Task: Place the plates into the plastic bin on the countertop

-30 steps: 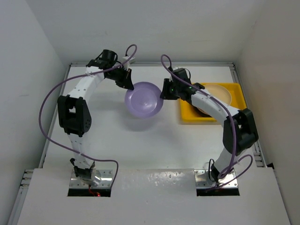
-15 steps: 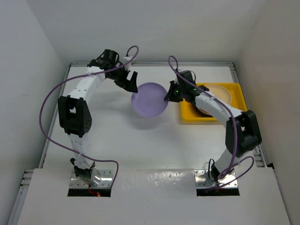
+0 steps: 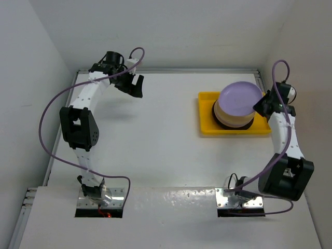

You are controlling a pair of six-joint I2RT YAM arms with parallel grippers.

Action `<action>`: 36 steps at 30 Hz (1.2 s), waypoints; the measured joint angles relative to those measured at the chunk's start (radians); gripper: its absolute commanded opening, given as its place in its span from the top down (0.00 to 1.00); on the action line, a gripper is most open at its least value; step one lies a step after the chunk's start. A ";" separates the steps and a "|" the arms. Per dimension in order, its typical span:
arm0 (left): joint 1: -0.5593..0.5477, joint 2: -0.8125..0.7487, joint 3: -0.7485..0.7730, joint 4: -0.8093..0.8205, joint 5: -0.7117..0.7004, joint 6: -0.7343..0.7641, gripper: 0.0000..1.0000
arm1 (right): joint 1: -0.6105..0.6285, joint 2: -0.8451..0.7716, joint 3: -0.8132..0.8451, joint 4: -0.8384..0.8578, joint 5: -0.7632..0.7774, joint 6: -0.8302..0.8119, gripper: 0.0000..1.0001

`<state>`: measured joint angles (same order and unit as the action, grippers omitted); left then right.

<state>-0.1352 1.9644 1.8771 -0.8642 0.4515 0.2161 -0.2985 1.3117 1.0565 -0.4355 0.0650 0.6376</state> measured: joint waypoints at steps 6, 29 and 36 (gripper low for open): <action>0.000 -0.001 0.000 -0.001 -0.006 0.000 0.00 | -0.034 0.132 0.000 -0.029 0.002 -0.028 0.49; 0.022 -0.157 -0.202 0.008 -0.040 0.013 0.00 | -0.040 -0.439 -0.151 -0.257 0.094 -0.017 0.00; 0.023 -0.327 -0.504 0.034 -0.056 0.046 0.00 | -0.040 -0.800 -0.476 -0.433 -0.019 0.079 0.00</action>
<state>-0.1120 1.6379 1.3735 -0.8299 0.3950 0.2619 -0.3382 0.5117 0.5804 -0.8680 0.0456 0.7162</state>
